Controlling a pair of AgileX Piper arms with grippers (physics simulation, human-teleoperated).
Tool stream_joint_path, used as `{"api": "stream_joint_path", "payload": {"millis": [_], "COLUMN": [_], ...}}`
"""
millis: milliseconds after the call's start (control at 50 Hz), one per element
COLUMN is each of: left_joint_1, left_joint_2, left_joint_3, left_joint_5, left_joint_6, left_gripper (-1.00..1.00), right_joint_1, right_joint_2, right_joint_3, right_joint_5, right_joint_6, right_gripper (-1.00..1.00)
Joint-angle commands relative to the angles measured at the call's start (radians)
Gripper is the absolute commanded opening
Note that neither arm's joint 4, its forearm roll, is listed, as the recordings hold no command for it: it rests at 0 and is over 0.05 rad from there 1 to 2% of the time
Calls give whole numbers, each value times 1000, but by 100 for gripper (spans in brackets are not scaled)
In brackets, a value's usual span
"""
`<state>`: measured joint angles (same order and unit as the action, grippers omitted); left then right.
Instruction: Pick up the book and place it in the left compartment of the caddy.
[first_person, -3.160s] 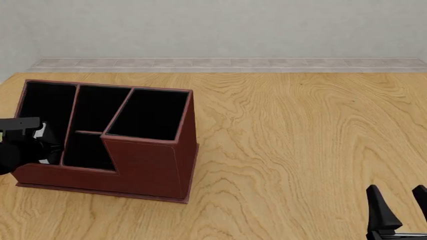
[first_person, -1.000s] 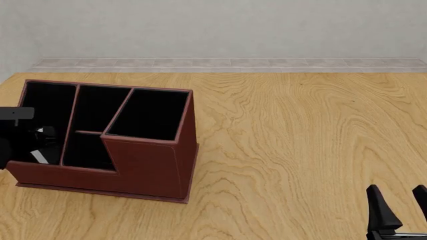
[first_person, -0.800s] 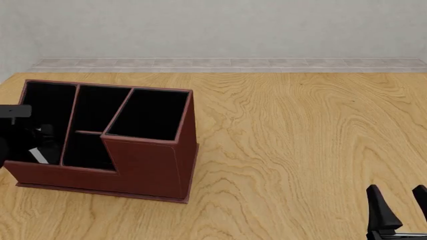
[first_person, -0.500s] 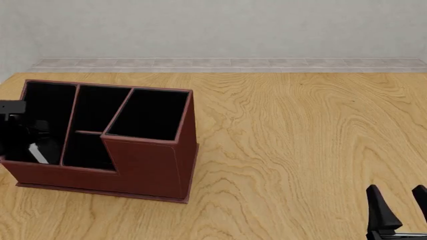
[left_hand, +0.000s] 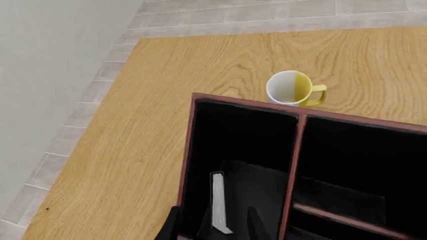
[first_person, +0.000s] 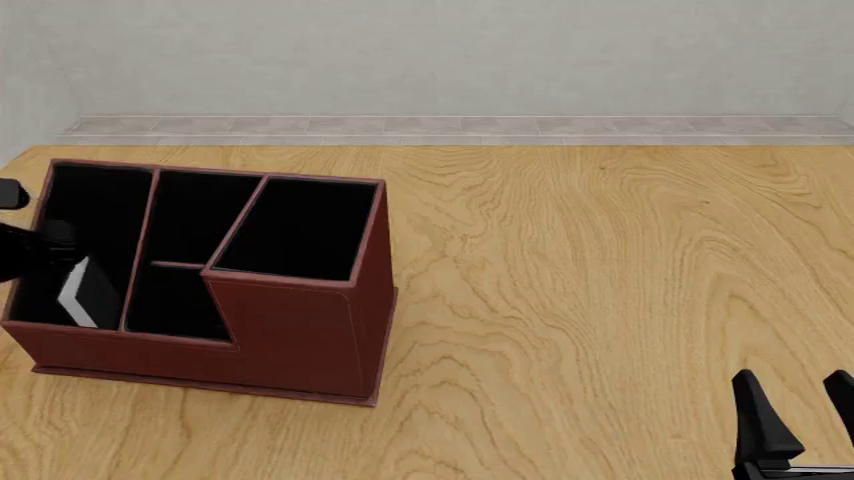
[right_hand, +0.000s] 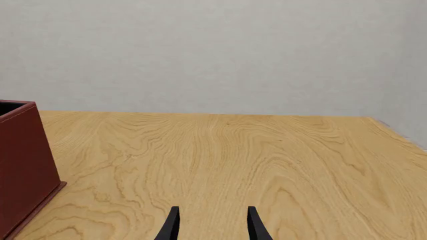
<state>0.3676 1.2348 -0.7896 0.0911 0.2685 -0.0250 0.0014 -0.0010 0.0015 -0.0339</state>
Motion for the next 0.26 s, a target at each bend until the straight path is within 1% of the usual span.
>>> {"api": "stream_joint_path", "payload": {"millis": [20, 100, 160, 260], "left_joint_1": [-11, -30, -32, -55], "left_joint_2": [-100, -171, -186, -258], "left_joint_3": [-7, -2, -10, -13], "left_joint_5": [54, 80, 99, 133], "left_joint_6": [-7, -6, -16, -20], "left_gripper": [100, 100, 100, 100], "right_joint_1": [0, 0, 0, 0], "right_joint_2": [0, 0, 0, -1], "right_joint_3": [0, 0, -1, -1], "right_joint_5": [-1, -1, -1, -2], "right_joint_6": [-1, -1, -1, 1], "right_gripper": [100, 100, 100, 100]}}
